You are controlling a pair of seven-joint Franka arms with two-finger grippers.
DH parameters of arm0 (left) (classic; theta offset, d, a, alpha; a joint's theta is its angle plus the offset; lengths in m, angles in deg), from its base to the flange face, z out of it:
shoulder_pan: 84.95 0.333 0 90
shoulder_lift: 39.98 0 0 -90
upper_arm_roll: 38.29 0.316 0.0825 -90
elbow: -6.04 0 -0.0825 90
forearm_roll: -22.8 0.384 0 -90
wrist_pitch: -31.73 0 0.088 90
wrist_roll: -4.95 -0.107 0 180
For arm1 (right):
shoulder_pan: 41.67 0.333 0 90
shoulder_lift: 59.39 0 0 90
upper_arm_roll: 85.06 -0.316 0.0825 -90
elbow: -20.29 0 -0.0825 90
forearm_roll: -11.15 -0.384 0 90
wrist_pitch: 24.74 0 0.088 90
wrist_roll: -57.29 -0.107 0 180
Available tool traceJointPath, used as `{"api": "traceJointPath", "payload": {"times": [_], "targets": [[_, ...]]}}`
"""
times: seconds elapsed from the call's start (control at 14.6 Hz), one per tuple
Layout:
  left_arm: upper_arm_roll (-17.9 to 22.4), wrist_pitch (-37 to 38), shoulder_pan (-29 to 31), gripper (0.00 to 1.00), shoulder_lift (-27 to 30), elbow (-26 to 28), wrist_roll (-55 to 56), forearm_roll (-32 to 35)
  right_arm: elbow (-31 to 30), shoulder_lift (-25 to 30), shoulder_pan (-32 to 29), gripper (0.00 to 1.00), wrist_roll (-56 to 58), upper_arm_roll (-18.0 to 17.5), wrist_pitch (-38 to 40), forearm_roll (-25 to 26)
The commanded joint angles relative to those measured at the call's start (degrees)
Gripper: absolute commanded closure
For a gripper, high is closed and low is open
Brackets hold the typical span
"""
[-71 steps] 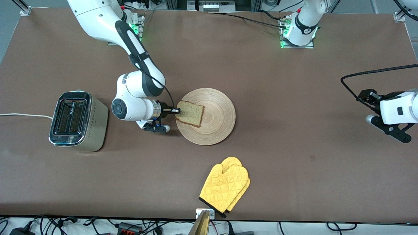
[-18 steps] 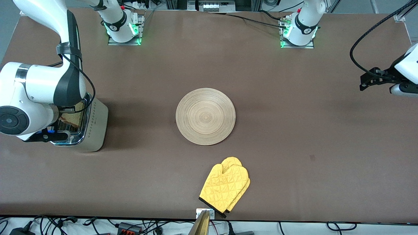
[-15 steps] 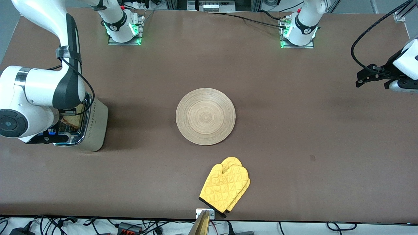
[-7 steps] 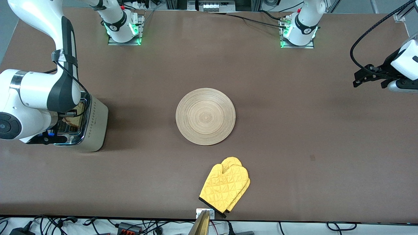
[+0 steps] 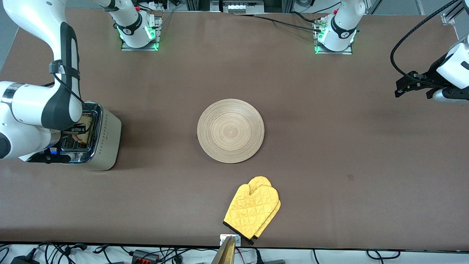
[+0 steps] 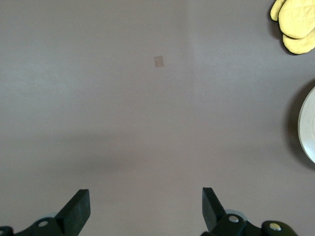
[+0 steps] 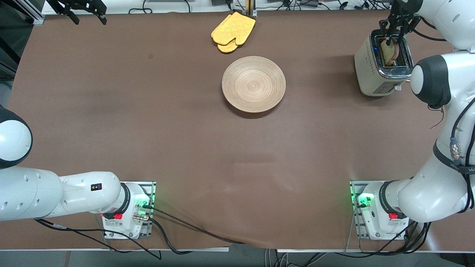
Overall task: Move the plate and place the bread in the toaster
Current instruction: 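Lower the bread into the toaster slot with the right gripper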
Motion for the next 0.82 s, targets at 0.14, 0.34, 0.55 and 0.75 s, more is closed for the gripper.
{"api": "traceJointPath", "payload": {"times": [0.14,0.34,0.55,0.75], "targets": [[-0.14,1.24,-0.02,0.00,0.43,-0.68,0.48,-0.96,8.42,2.44,-0.53,0.00,0.62,-0.10,0.47,-4.18],[-0.14,1.24,-0.02,0.00,0.34,-0.68,0.48,-0.97,10.37,3.84,-0.79,0.00,0.18,0.51,0.03,-7.71],[-0.05,1.24,0.07,0.00,0.34,-0.68,0.48,-0.97,10.37,5.61,-0.62,0.00,-0.35,0.60,-1.37,-9.38],[-0.05,1.24,0.25,0.00,0.34,-0.68,0.39,-0.97,10.37,5.69,-0.36,0.00,-0.53,0.51,-3.30,-9.56]]}}
